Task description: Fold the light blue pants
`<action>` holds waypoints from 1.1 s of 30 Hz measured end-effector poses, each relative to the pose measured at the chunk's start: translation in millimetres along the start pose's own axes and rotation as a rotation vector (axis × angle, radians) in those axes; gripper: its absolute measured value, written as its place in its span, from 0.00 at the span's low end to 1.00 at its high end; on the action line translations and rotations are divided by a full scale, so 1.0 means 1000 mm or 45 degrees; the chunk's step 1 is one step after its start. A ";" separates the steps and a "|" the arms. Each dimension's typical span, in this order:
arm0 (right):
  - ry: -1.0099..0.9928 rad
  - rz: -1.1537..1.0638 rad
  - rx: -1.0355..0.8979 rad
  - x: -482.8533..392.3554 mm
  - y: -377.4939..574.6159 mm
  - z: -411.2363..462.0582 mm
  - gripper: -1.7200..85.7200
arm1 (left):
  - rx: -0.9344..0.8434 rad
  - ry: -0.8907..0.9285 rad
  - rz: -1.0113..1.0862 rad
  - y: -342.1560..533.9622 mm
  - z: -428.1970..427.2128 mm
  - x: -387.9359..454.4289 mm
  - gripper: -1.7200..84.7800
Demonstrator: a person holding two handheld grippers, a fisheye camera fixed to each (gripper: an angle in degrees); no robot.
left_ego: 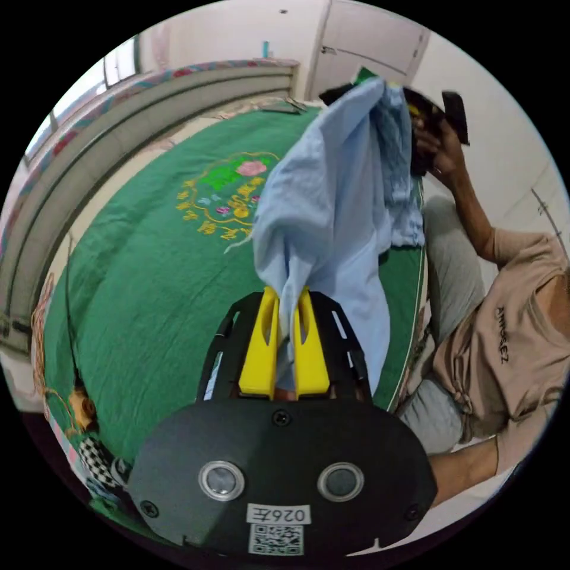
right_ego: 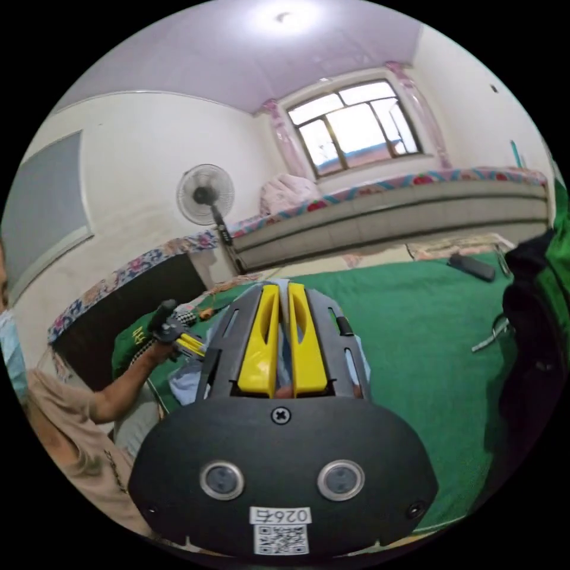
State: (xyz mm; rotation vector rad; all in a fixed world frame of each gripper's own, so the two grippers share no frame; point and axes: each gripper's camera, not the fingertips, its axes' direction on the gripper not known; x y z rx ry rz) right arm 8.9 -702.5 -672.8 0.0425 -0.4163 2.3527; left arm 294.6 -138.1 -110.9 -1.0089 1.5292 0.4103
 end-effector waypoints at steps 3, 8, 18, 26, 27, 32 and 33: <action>0.019 0.200 -0.041 0.022 0.005 0.011 0.11 | 0.224 -0.085 -0.226 0.036 -0.050 -0.009 0.04; 0.081 0.265 0.011 0.019 0.016 0.014 0.11 | 0.399 -0.465 -0.573 0.105 -0.112 0.007 0.02; 0.011 -0.159 -0.408 -0.065 0.043 0.090 0.02 | 0.686 -0.598 -1.039 0.197 -0.152 0.047 0.02; -0.009 -0.736 -0.725 -0.180 0.102 0.154 0.11 | 0.774 -0.786 -1.095 0.223 -0.171 0.109 0.02; 0.008 -0.779 -0.713 -0.198 0.112 0.164 0.13 | 0.788 -0.825 -1.088 0.224 -0.174 0.120 0.02; -0.029 -0.894 -0.702 -0.271 0.162 0.208 0.17 | 0.846 -0.989 -0.979 0.221 -0.204 0.181 0.02; 0.025 -0.954 -0.735 -0.287 0.177 0.222 0.17 | 0.876 -1.030 -0.940 0.221 -0.216 0.200 0.02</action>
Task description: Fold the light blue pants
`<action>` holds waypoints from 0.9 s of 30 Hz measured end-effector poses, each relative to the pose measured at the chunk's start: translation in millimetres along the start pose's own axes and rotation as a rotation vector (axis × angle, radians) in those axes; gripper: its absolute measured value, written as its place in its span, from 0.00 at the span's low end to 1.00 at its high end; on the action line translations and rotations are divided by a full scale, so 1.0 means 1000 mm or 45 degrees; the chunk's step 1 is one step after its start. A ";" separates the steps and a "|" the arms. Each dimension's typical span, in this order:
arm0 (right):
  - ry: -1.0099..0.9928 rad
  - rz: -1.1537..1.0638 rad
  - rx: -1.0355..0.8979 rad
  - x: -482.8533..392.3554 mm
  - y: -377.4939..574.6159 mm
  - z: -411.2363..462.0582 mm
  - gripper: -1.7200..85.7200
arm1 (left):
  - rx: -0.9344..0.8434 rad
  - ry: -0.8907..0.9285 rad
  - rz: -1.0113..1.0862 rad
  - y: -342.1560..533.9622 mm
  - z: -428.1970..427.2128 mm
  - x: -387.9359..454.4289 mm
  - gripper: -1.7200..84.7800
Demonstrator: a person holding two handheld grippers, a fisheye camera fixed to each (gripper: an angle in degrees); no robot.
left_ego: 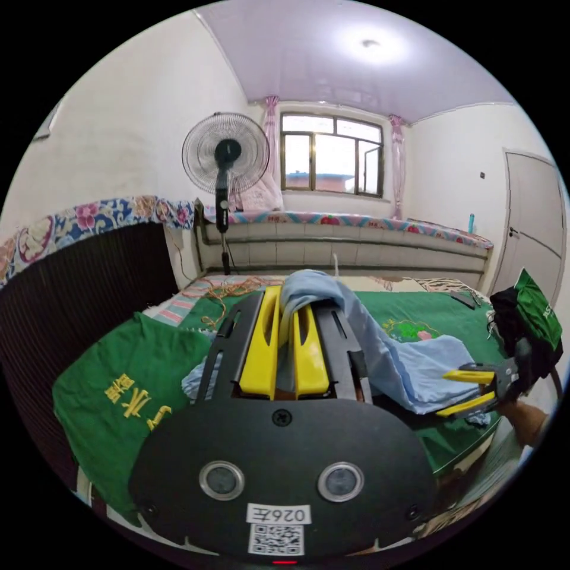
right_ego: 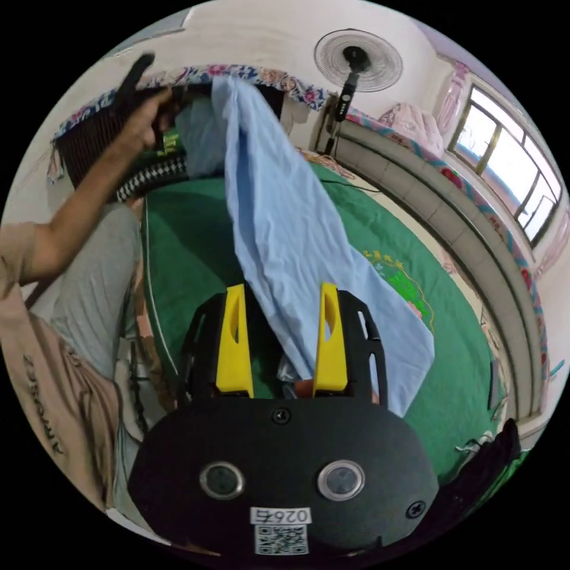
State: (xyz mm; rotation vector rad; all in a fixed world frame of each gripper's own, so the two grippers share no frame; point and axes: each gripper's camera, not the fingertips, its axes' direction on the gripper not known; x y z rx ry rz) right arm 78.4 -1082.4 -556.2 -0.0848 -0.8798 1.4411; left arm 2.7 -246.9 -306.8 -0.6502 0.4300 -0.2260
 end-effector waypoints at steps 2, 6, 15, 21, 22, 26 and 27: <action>0.157 -0.072 -0.122 -0.023 -0.007 0.025 0.17 | 0.075 -0.023 0.027 -0.009 -0.035 0.003 0.02; 0.587 -0.097 -0.280 -0.032 -0.006 0.047 0.14 | 0.216 0.019 0.056 -0.047 -0.126 -0.007 0.02; 0.185 0.407 -0.080 0.027 -0.004 -0.016 0.12 | 0.427 -0.244 0.321 -0.126 -0.322 0.031 0.02; 0.025 0.414 -0.155 0.045 -0.003 -0.035 0.01 | 0.487 -0.308 0.428 -0.150 -0.398 0.059 0.02; 0.041 0.434 -0.122 0.050 -0.002 -0.050 0.01 | 0.493 -0.314 0.436 -0.150 -0.403 0.061 0.02; 0.183 0.566 0.088 0.075 0.011 -0.121 0.01 | 0.508 -0.395 0.488 -0.148 -0.423 0.070 0.03; 0.229 0.622 0.183 0.085 0.020 -0.153 0.01 | 0.510 -0.394 0.489 -0.148 -0.426 0.069 0.03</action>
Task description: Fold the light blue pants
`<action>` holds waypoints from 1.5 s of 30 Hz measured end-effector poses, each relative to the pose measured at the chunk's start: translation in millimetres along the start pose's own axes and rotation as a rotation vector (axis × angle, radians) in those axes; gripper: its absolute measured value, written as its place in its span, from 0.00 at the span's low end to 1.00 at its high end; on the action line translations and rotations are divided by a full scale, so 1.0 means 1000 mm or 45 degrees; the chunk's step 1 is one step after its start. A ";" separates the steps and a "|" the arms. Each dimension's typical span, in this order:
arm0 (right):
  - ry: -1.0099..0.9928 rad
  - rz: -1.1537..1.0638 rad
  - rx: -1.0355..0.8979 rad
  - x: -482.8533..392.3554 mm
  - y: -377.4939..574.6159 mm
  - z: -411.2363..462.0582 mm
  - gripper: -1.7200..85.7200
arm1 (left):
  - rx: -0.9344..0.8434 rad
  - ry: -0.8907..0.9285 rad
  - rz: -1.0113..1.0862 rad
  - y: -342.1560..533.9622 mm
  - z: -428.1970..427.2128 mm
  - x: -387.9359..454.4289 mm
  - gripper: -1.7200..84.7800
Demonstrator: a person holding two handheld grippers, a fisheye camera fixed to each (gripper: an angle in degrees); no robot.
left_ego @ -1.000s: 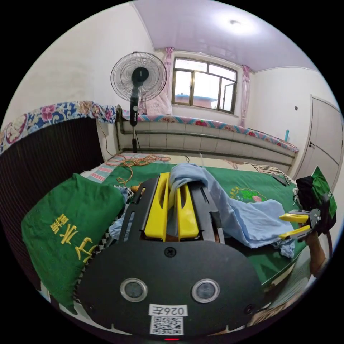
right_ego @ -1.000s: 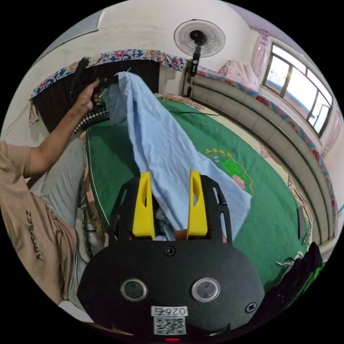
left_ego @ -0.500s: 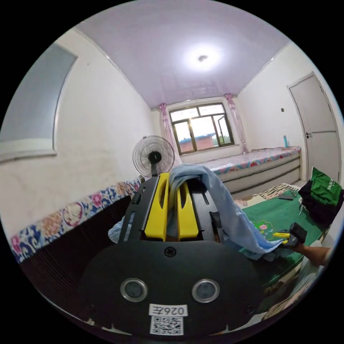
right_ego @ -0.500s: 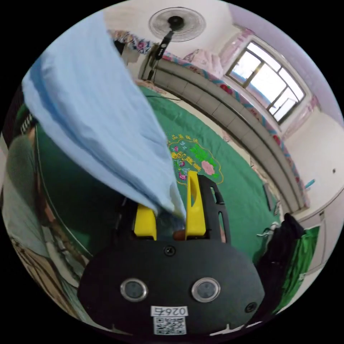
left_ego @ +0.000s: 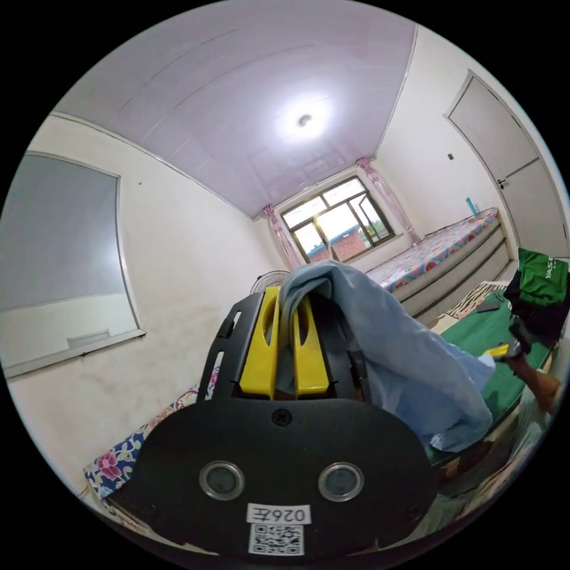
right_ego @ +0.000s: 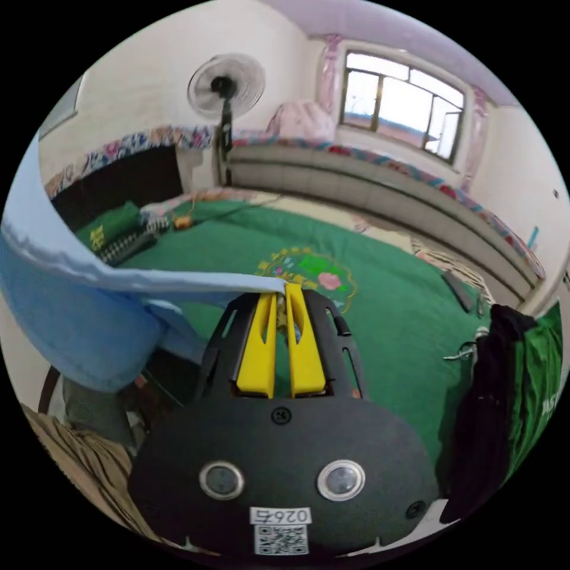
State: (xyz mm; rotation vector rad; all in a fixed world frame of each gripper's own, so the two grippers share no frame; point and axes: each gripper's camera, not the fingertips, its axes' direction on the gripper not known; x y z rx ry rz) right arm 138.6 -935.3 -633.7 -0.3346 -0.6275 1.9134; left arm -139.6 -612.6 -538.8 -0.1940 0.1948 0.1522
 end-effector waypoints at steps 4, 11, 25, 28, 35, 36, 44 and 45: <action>0.142 0.180 0.349 0.063 0.003 -0.125 0.01 | 0.034 0.100 -0.056 0.005 -0.001 -0.014 0.03; 0.274 0.279 0.517 0.143 0.007 -0.253 0.01 | -0.155 0.459 -0.168 0.034 0.118 -0.009 0.03; 0.675 0.318 -0.854 0.332 -0.143 0.090 0.09 | -1.500 0.662 -0.469 0.276 0.598 0.173 0.10; 0.880 0.188 -0.931 0.331 -0.145 0.134 0.06 | -1.599 0.659 -0.496 0.317 0.636 0.185 0.12; 0.741 0.148 -0.781 0.325 -0.117 0.125 0.01 | -1.433 0.634 -0.433 0.302 0.658 0.137 0.16; 0.685 0.187 -0.772 0.330 -0.111 0.121 0.01 | -1.424 0.624 -0.397 0.299 0.658 0.130 0.15; 0.410 0.750 -0.662 0.420 -0.063 0.102 0.11 | -1.148 0.783 -0.282 0.274 0.623 0.111 0.08; 0.319 0.856 -0.605 0.438 -0.059 0.106 0.13 | -1.102 0.832 -0.276 0.271 0.620 0.118 0.07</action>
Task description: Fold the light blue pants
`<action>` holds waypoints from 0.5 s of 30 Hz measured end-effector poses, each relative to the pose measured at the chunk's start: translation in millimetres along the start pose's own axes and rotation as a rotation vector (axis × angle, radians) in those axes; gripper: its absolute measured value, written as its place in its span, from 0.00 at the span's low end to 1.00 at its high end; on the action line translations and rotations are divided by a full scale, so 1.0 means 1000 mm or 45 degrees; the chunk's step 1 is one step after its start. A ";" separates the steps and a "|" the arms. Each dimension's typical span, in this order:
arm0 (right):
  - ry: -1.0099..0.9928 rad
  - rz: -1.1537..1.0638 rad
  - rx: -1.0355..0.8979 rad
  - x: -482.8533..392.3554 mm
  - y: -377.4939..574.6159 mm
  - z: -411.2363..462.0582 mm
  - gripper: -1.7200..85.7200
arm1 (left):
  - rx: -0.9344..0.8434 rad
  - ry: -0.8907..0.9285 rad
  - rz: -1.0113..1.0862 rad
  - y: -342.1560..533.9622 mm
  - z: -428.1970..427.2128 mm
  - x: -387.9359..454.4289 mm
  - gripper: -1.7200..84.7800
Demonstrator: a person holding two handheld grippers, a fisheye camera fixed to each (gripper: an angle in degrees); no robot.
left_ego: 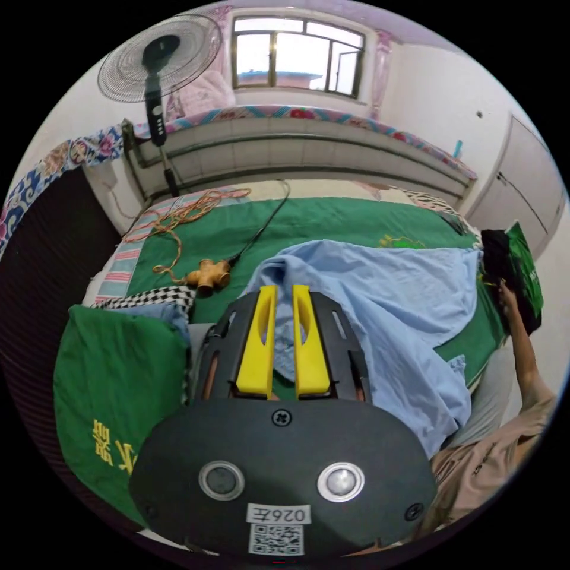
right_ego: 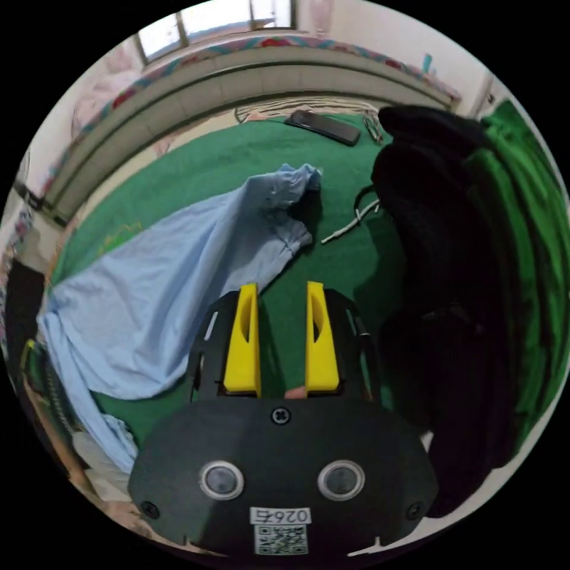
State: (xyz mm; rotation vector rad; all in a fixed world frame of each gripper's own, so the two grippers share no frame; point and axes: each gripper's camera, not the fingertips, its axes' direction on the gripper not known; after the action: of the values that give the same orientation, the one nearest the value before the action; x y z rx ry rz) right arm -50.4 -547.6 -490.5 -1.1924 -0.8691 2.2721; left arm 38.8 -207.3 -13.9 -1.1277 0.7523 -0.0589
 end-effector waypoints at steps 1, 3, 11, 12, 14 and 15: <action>-0.079 0.050 0.004 0.007 -0.011 0.009 0.13 | 0.003 0.015 0.017 -0.002 0.002 0.004 0.07; -0.072 0.030 -0.067 0.000 -0.027 0.030 0.13 | -0.033 0.064 0.097 -0.013 0.018 0.020 0.05; 0.546 -0.394 -0.093 -0.021 0.002 0.046 0.01 | 0.005 -0.003 0.075 -0.009 0.022 -0.003 0.04; 0.564 -0.347 -0.060 -0.004 0.014 0.043 0.01 | 0.032 0.005 0.060 -0.003 0.015 -0.014 0.08; 0.518 -0.219 0.002 0.023 0.031 0.035 0.02 | 0.053 0.053 0.040 0.004 0.011 -0.032 0.16; 0.438 -0.159 0.036 0.036 0.041 0.028 0.03 | 0.047 0.128 0.028 0.006 0.012 -0.041 0.20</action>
State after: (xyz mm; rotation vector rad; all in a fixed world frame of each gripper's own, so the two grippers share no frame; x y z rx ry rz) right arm -97.2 -563.2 -527.4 -1.4188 -0.7532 1.8988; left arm 12.7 -178.1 5.2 -1.0876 0.8499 -0.1112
